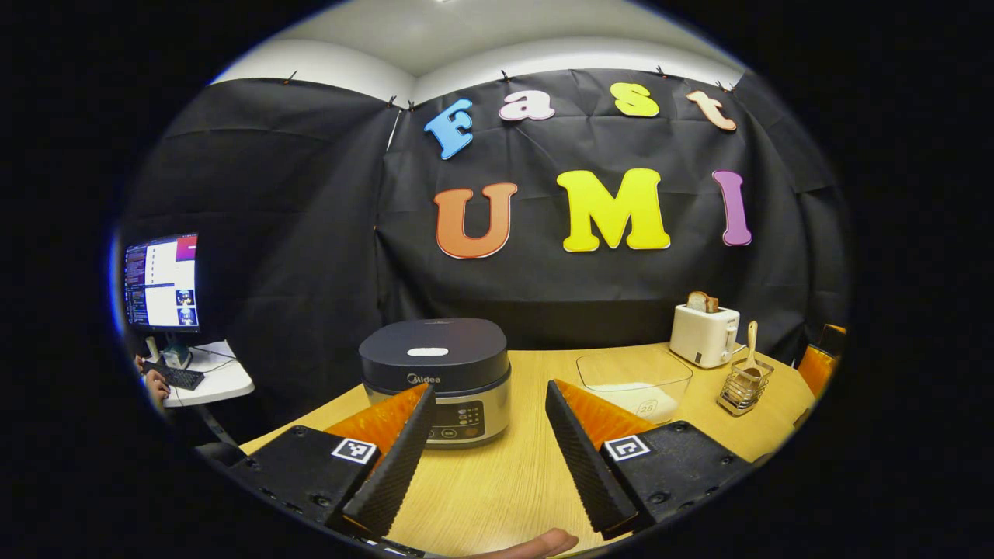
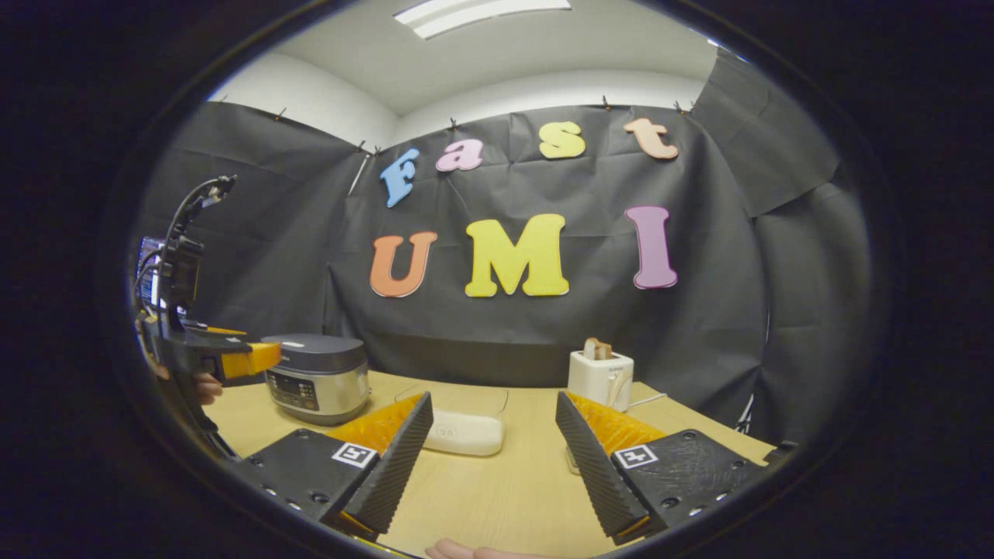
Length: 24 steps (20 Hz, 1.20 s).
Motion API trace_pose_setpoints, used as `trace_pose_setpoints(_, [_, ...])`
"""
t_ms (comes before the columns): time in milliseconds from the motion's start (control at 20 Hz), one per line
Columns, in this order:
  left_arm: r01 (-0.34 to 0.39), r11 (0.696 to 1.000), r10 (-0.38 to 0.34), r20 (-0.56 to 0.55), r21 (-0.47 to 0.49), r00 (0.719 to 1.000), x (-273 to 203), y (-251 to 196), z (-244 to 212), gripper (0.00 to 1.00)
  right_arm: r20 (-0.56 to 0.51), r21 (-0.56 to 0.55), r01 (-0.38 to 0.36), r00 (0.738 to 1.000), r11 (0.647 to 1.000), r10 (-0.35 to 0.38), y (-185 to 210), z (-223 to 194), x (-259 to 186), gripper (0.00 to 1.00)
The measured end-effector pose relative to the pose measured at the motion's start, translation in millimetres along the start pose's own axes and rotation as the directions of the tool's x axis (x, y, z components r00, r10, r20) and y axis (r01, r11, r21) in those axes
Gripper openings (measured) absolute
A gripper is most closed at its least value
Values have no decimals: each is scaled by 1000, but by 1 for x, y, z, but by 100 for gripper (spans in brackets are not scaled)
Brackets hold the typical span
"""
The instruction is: Close the left gripper, press the button to open the rice cooker; take a wooden spoon from the chopstick holder with the right hand, scoop a spoonful of rice and pour it into the rice cooker, then put the wooden spoon back into the chopstick holder.
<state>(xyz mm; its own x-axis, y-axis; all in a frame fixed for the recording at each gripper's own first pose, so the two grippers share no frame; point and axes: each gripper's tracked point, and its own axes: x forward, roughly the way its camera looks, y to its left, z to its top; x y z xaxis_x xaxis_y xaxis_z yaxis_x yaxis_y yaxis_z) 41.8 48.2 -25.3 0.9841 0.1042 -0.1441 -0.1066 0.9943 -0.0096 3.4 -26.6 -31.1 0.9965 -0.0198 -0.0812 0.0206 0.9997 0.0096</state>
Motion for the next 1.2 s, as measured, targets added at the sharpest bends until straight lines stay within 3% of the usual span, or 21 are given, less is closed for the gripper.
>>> trace_pose_setpoints(350, [6, 998, -2, -64, 55, 998, 37, 34, 18, 35, -23, 4, 39, 999, 999, -38, -21, -6, 6, 97])
trace_pose_setpoints(400, [4, 999, 0, -78, 49, 997, 43, 37, 21, 16, -27, 10, 41, 999, 999, -41, -22, -7, 7, 97])
trace_pose_setpoints(500, [-10, 1000, 12, -105, 18, 994, 54, 48, 28, 5, -28, 19, 47, 999, 999, -47, -25, -6, 5, 97])
trace_pose_setpoints(700, [-12, 999, 5, -204, -35, 979, 76, 59, 24, 3, -12, 7, 67, 998, 998, -67, -33, -2, 3, 95])
trace_pose_setpoints(1050, [-15, 994, -29, -401, -105, 916, 117, 63, -16, 3, -16, 4, 64, 998, 998, -64, -36, -4, 1, 95])
trace_pose_setpoints(1200, [-34, 994, -12, -405, -105, 914, 129, 70, -21, 3, -12, 15, 64, 998, 998, -64, -38, -1, 1, 97])
